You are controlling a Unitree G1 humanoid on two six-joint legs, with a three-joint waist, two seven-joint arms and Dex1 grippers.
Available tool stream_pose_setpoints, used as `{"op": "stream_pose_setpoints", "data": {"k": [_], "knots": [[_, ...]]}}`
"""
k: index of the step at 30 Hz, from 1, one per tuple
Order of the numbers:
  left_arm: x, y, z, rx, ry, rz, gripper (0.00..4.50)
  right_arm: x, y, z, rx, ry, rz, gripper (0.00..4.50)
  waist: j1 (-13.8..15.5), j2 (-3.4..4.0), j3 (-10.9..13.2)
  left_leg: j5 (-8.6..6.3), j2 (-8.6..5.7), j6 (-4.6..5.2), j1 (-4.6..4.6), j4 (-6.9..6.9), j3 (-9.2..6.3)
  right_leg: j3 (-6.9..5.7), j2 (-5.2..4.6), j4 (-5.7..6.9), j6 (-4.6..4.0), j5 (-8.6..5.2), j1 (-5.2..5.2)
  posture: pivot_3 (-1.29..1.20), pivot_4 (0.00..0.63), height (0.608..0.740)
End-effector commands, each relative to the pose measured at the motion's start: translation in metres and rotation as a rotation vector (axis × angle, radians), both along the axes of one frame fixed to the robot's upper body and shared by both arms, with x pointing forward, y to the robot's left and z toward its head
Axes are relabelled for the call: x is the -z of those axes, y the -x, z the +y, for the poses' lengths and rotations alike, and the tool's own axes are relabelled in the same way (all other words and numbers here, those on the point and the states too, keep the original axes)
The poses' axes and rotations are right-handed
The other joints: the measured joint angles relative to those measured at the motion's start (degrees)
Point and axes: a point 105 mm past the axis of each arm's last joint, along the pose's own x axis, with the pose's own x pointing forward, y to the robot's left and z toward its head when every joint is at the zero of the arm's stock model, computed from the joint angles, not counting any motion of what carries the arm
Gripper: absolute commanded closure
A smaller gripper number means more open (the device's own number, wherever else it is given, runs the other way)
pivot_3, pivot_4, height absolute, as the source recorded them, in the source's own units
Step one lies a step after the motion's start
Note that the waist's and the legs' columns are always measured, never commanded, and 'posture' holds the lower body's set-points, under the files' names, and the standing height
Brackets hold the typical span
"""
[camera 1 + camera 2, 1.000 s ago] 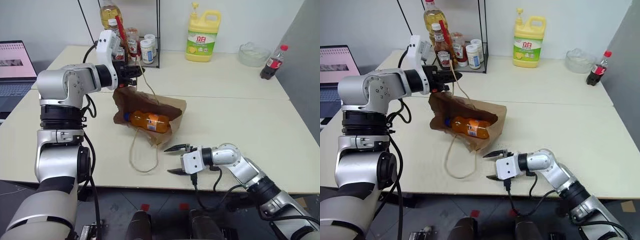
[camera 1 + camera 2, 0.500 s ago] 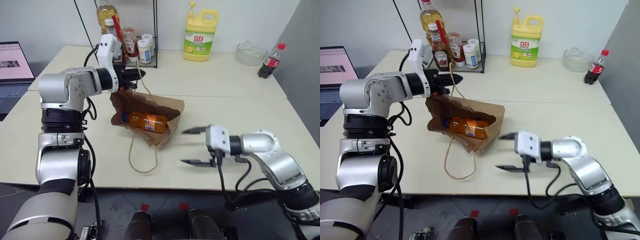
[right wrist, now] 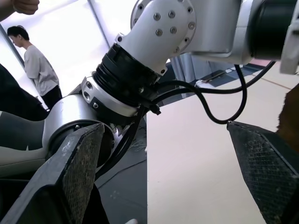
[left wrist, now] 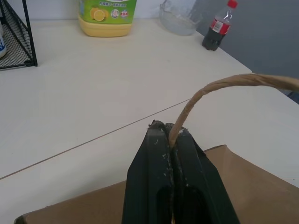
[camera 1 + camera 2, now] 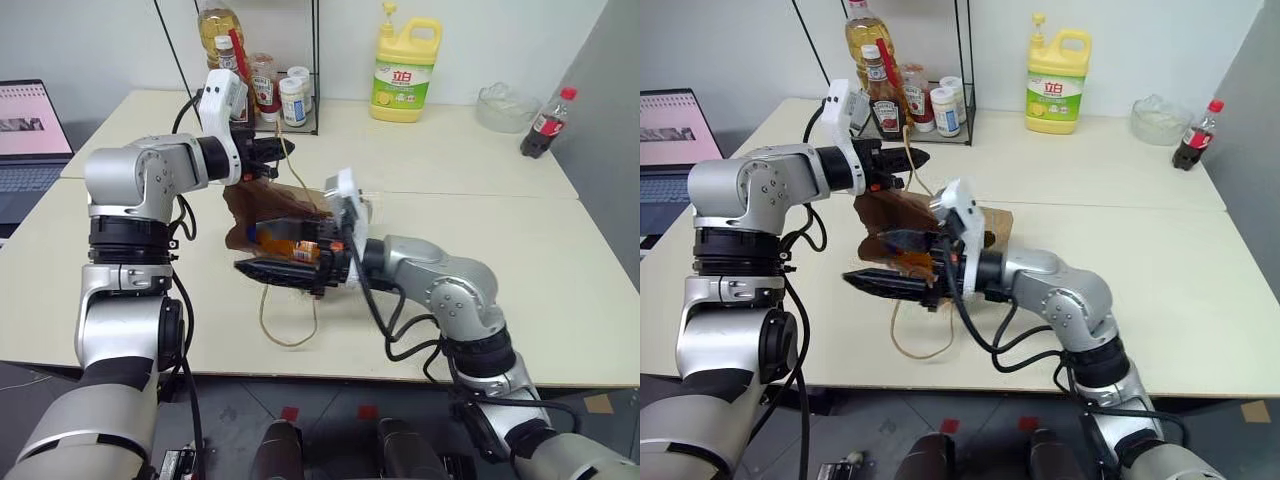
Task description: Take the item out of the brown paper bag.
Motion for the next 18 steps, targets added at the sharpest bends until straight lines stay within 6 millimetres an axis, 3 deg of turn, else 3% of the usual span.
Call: {"op": "stream_pose_setpoints", "data": {"k": [1,6,10,14,18], "knots": [[-0.022,0.004,0.000,0.010,-0.001,-0.074,4.50,-0.002,-0.002,0.018,-0.017,-0.022,-0.044,0.09,-0.2,0.01,0.0,0.00,0.00,0.00,0.01,-0.03,0.00,0.00,0.01,0.01,0.00,0.00,-0.02,0.00,0.150,0.740],[-0.022,0.007,0.004,-0.003,-0.003,-0.074,4.50,0.023,-0.041,0.024,0.138,0.066,-0.116,0.09,-0.4,0.02,0.0,0.01,0.01,-0.01,0.01,-0.05,0.00,0.00,0.02,0.03,0.00,0.00,-0.05,0.00,0.150,0.740],[-0.021,0.008,0.005,-0.006,-0.003,-0.073,4.50,0.025,-0.058,0.017,0.223,0.091,-0.161,0.09,-0.4,0.02,0.0,0.03,0.00,-0.05,0.00,-0.05,0.00,0.00,0.01,0.02,0.00,0.00,-0.05,0.00,0.150,0.740],[-0.019,0.008,0.005,-0.009,0.002,-0.069,4.50,0.031,-0.062,0.011,0.263,0.148,-0.209,0.98,-0.5,0.02,0.0,0.09,0.01,-0.16,-0.01,-0.08,0.00,0.01,0.01,0.04,0.00,0.00,-0.09,0.00,0.150,0.740],[-0.019,0.007,0.002,-0.002,0.006,-0.066,4.50,0.032,-0.067,0.005,0.332,0.186,-0.233,2.45,-0.5,0.02,0.0,0.09,0.01,-0.17,-0.01,-0.10,0.00,0.01,0.01,0.04,0.00,0.00,-0.09,0.00,0.150,0.740]]}}
